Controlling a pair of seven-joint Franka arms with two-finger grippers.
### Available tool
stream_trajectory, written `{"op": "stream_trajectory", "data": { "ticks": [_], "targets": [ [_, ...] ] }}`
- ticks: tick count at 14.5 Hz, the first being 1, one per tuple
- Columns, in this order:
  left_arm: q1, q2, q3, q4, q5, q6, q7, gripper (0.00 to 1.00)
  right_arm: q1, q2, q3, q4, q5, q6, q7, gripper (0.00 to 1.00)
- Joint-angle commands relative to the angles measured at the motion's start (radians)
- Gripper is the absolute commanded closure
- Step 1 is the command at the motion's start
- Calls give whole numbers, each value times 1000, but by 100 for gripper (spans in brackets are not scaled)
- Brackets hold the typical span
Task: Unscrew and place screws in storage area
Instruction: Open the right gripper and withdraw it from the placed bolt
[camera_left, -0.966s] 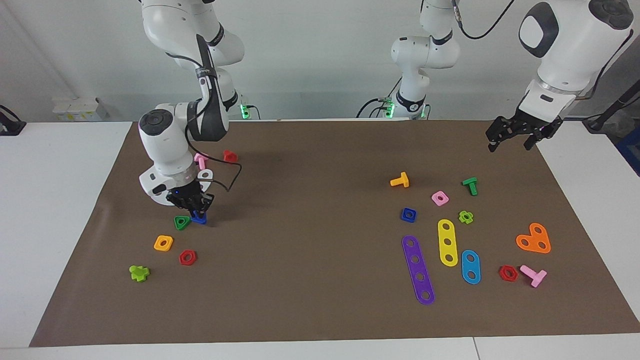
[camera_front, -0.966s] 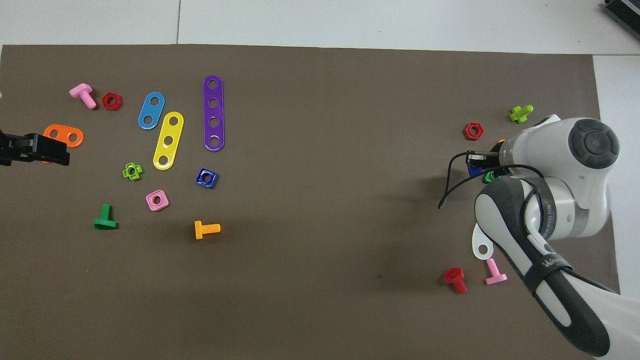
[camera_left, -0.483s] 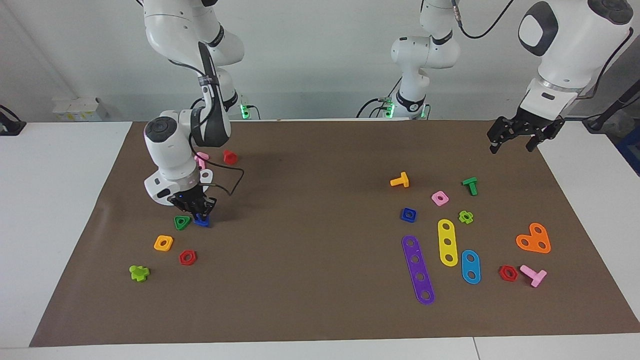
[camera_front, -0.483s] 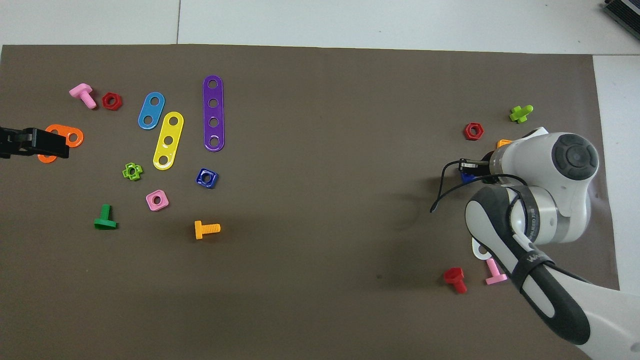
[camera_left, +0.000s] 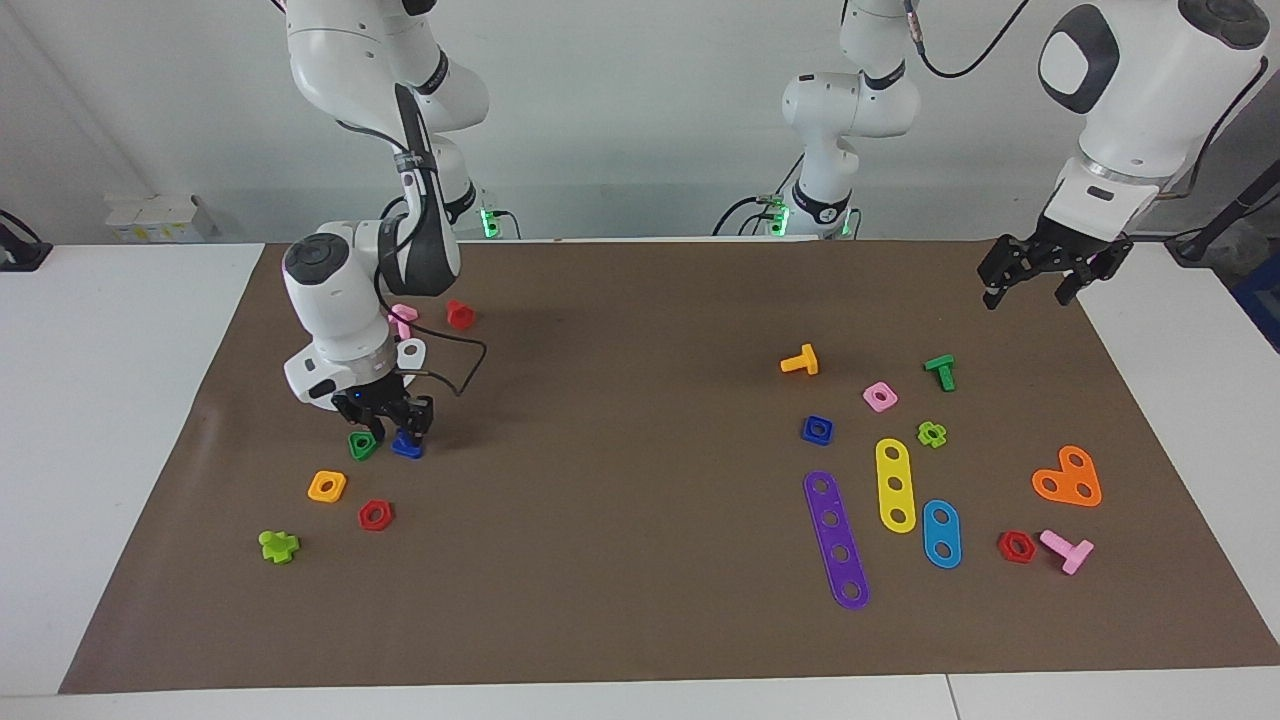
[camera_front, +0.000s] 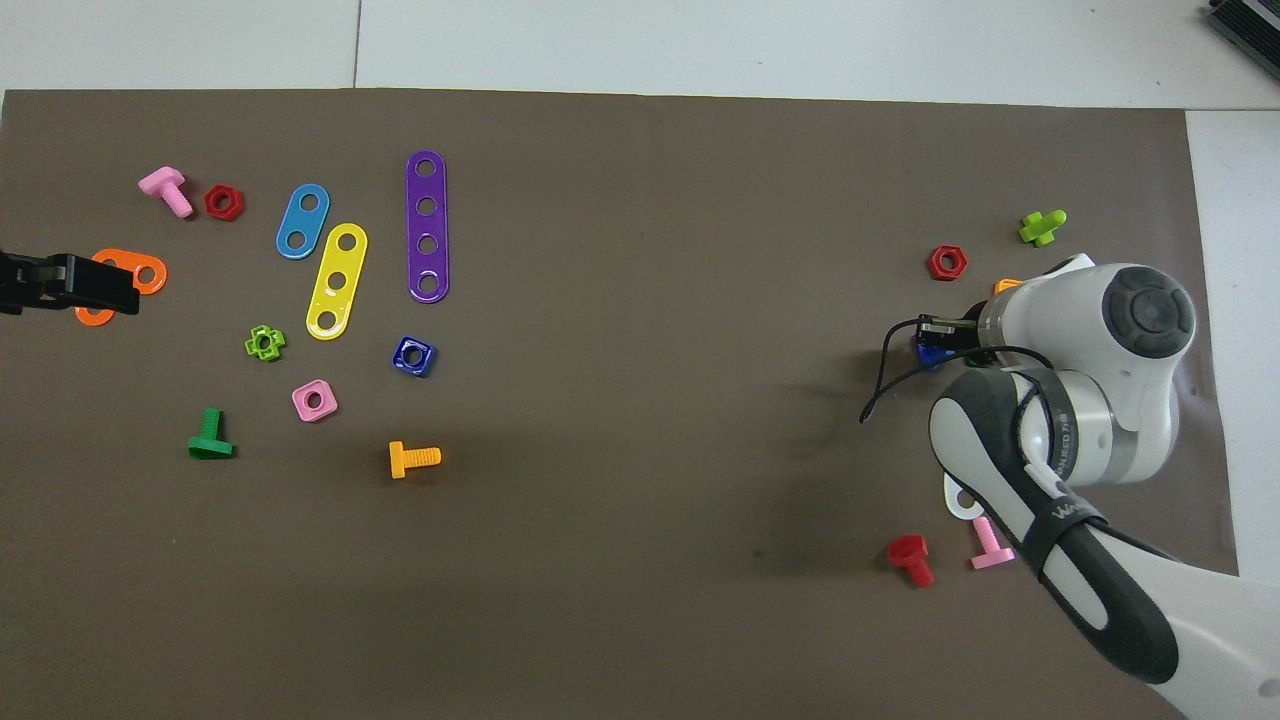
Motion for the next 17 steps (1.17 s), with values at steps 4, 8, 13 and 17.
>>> {"op": "stream_trajectory", "data": {
  "ticks": [4, 8, 13, 17],
  "targets": [
    [-2, -31, -1, -39, 21, 9, -11, 0, -53, -149, -3, 250, 5, -469, -33, 0],
    [1, -32, -1, -39, 21, 9, -11, 0, -70, -252, 0, 307, 9, -695, -111, 0],
    [1, -31, -1, -37, 21, 9, -11, 0, -151, -331, -12, 310, -11, -813, -242, 0],
    [0, -32, -1, -39, 21, 9, -11, 0, -148, -224, -8, 459, -14, -867, -242, 0]
  ]
}}
